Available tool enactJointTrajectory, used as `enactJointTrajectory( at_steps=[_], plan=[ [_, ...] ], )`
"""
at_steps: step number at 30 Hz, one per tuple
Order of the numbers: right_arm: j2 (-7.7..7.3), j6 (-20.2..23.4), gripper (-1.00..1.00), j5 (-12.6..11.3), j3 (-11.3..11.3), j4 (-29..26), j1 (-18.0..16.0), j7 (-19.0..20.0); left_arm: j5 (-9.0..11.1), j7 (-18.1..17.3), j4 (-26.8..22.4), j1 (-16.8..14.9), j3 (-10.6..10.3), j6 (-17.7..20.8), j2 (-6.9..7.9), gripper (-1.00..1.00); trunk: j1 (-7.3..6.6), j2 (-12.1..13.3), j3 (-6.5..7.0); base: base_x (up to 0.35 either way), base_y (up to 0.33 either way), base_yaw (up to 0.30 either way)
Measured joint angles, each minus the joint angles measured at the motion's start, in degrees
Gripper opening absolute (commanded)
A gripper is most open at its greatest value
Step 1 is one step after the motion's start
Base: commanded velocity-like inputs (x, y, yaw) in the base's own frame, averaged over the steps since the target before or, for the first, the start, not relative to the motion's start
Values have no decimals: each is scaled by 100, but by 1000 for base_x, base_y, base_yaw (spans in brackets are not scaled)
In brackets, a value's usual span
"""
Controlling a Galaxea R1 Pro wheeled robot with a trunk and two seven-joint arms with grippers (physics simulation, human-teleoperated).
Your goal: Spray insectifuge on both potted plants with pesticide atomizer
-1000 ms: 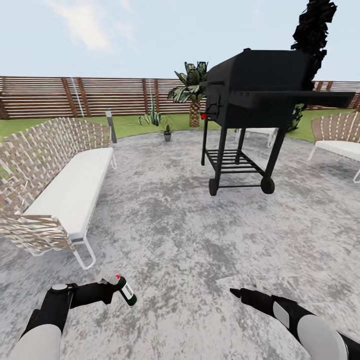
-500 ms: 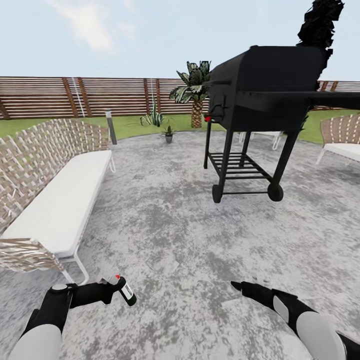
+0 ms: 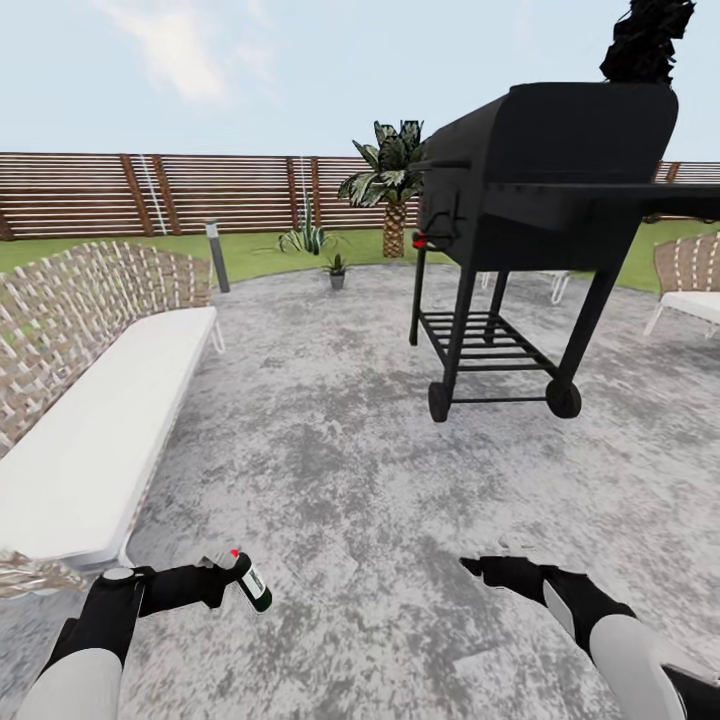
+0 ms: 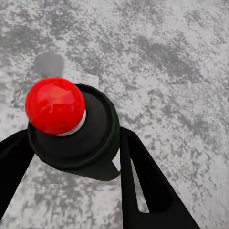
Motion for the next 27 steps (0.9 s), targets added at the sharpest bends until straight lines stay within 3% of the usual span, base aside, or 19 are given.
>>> enactJointTrajectory(
  at_steps=[4, 16, 27],
  plan=[
    [69, -3, 100, -3, 114, 2, 0, 17, 0, 0, 2, 0, -2, 0, -9, -100, 0, 0, 0, 335, 0, 0],
    [77, 31, 100, -17, 122, 3, 0, 33, 0, 0, 8, -3, 0, 0, -26, -100, 0, 0, 0, 335, 0, 8],
    [78, 38, 100, -3, 127, 5, -2, 21, 2, -1, 6, 1, -1, 0, -25, -100, 0, 0, 0, 335, 0, 227]
  ],
)
